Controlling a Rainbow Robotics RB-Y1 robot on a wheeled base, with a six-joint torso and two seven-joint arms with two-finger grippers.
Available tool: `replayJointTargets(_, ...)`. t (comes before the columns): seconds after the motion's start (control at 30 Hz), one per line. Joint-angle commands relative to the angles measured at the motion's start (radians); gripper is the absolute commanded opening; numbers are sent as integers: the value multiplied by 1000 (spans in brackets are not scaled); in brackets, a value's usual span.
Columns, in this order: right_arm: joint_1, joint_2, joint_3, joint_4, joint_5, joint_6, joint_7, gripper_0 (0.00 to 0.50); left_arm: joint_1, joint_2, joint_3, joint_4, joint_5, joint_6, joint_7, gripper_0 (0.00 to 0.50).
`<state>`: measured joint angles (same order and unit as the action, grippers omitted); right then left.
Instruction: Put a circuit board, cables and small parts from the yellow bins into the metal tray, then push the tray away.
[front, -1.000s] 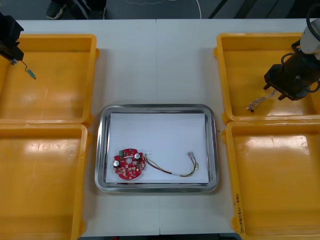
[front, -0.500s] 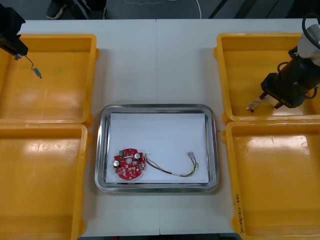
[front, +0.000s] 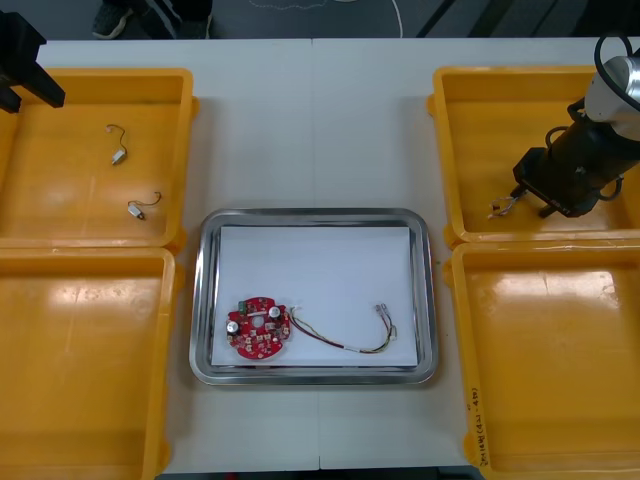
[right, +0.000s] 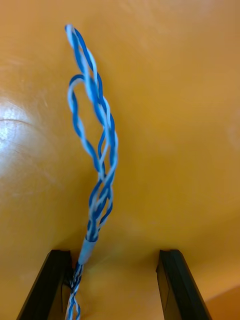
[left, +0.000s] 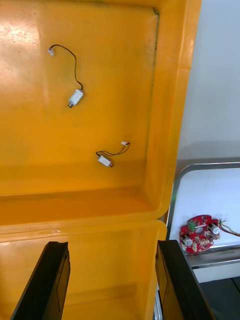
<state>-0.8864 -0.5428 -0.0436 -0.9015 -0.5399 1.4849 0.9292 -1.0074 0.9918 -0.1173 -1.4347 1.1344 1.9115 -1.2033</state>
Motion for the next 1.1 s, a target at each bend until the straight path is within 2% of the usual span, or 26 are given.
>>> replayJointTargets(0.03, -39, 17, 7, 13, -8, -17, 53, 496, -11, 48, -10, -26, -67, 8, 82, 500)
replayJointTargets(0.4, -39, 18, 13, 19, -8, -20, 54, 495, 43, -36, -15, -24, -240, -20, 56, 500)
replayJointTargets(0.43, -39, 18, 13, 19, -8, -20, 54, 476, 43, -39, -15, -24, -243, -25, 54, 500)
replayJointTargets(0.47, -39, 18, 13, 19, -8, -20, 54, 416, 43, -48, -16, -23, -252, -37, 53, 500)
replayJointTargets(0.5, -39, 18, 13, 19, -8, -20, 54, 329, 43, -53, -15, -20, -260, -48, 51, 500)
replayJointTargets(0.53, -39, 18, 13, 19, -8, -20, 54, 287, 43, -56, -15, -18, -265, -54, 50, 500)
replayJointTargets(0.6, -39, 20, 13, 19, -8, -21, 54, 160, 52, -65, -15, -9, -275, -88, 42, 500)
replayJointTargets(0.73, -39, 18, 13, 19, -8, -20, 54, 65, 67, -88, -16, 17, -294, -158, 19, 500)
replayJointTargets(0.77, -39, 18, 13, 19, -8, -21, 54, 0, 67, -97, -16, 33, -305, -175, 1, 500)
replayJointTargets(1.1, -40, 18, 13, 27, -9, -23, 68, 0, 44, -165, -19, 171, -352, -301, -48, 500)
